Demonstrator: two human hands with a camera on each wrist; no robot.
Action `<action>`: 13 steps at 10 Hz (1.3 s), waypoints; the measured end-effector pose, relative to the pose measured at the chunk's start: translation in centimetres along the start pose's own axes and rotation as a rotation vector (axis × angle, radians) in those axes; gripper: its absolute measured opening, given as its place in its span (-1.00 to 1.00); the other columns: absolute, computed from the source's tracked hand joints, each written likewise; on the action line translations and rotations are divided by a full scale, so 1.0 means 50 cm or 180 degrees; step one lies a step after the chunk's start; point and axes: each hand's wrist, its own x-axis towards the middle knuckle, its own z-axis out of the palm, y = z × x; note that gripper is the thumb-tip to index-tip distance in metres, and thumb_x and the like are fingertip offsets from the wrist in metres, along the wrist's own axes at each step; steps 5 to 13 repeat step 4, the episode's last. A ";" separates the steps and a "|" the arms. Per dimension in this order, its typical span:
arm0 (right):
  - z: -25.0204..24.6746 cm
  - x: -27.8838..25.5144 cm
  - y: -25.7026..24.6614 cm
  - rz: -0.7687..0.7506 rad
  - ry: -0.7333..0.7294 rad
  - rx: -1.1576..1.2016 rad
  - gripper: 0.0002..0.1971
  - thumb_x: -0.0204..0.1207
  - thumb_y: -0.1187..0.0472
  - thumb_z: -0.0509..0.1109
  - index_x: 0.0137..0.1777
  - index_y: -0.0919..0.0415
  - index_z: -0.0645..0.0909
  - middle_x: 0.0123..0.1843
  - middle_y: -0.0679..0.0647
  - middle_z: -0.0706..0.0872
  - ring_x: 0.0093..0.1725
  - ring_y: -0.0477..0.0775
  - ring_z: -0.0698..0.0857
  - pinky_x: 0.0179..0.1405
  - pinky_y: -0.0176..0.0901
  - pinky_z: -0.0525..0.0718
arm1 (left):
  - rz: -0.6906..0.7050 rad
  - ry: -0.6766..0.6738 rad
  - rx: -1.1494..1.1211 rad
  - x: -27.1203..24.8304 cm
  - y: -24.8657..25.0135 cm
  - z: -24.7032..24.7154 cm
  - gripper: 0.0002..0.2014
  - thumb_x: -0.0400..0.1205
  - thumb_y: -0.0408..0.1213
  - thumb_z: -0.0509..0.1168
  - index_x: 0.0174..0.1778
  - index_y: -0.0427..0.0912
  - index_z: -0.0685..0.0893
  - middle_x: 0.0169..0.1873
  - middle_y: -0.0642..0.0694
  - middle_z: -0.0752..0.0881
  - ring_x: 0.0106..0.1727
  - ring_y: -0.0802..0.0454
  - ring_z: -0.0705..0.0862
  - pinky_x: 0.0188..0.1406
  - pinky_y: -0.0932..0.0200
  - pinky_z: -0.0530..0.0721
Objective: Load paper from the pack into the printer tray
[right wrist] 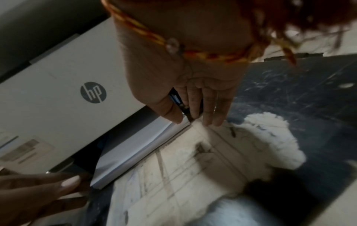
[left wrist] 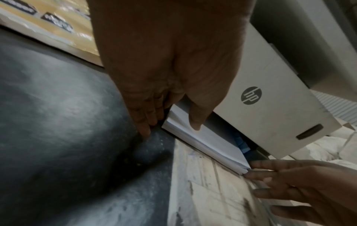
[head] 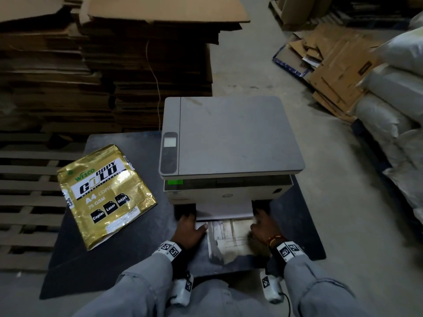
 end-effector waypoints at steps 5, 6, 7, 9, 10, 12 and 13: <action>0.008 -0.072 0.049 -0.0876 0.0353 0.0068 -0.37 0.47 0.06 0.43 0.58 0.00 0.43 0.50 0.07 0.62 0.48 0.17 0.62 0.51 -0.02 0.56 | -0.0010 0.0644 -0.0099 -0.118 0.020 0.007 -0.06 0.66 0.39 0.21 0.82 -0.18 0.20 0.75 -0.24 0.35 0.75 -0.21 0.36 0.75 -0.14 0.36; 0.008 -0.072 0.049 -0.0876 0.0353 0.0068 -0.37 0.47 0.06 0.43 0.58 0.00 0.43 0.50 0.07 0.62 0.48 0.17 0.62 0.51 -0.02 0.56 | -0.0010 0.0644 -0.0099 -0.118 0.020 0.007 -0.06 0.66 0.39 0.21 0.82 -0.18 0.20 0.75 -0.24 0.35 0.75 -0.21 0.36 0.75 -0.14 0.36; 0.008 -0.072 0.049 -0.0876 0.0353 0.0068 -0.37 0.47 0.06 0.43 0.58 0.00 0.43 0.50 0.07 0.62 0.48 0.17 0.62 0.51 -0.02 0.56 | -0.0010 0.0644 -0.0099 -0.118 0.020 0.007 -0.06 0.66 0.39 0.21 0.82 -0.18 0.20 0.75 -0.24 0.35 0.75 -0.21 0.36 0.75 -0.14 0.36; 0.008 -0.072 0.049 -0.0876 0.0353 0.0068 -0.37 0.47 0.06 0.43 0.58 0.00 0.43 0.50 0.07 0.62 0.48 0.17 0.62 0.51 -0.02 0.56 | -0.0010 0.0644 -0.0099 -0.118 0.020 0.007 -0.06 0.66 0.39 0.21 0.82 -0.18 0.20 0.75 -0.24 0.35 0.75 -0.21 0.36 0.75 -0.14 0.36; 0.008 -0.072 0.049 -0.0876 0.0353 0.0068 -0.37 0.47 0.06 0.43 0.58 0.00 0.43 0.50 0.07 0.62 0.48 0.17 0.62 0.51 -0.02 0.56 | -0.0010 0.0644 -0.0099 -0.118 0.020 0.007 -0.06 0.66 0.39 0.21 0.82 -0.18 0.20 0.75 -0.24 0.35 0.75 -0.21 0.36 0.75 -0.14 0.36; 0.008 -0.072 0.049 -0.0876 0.0353 0.0068 -0.37 0.47 0.06 0.43 0.58 0.00 0.43 0.50 0.07 0.62 0.48 0.17 0.62 0.51 -0.02 0.56 | -0.0010 0.0644 -0.0099 -0.118 0.020 0.007 -0.06 0.66 0.39 0.21 0.82 -0.18 0.20 0.75 -0.24 0.35 0.75 -0.21 0.36 0.75 -0.14 0.36; 0.008 -0.072 0.049 -0.0876 0.0353 0.0068 -0.37 0.47 0.06 0.43 0.58 0.00 0.43 0.50 0.07 0.62 0.48 0.17 0.62 0.51 -0.02 0.56 | -0.0010 0.0644 -0.0099 -0.118 0.020 0.007 -0.06 0.66 0.39 0.21 0.82 -0.18 0.20 0.75 -0.24 0.35 0.75 -0.21 0.36 0.75 -0.14 0.36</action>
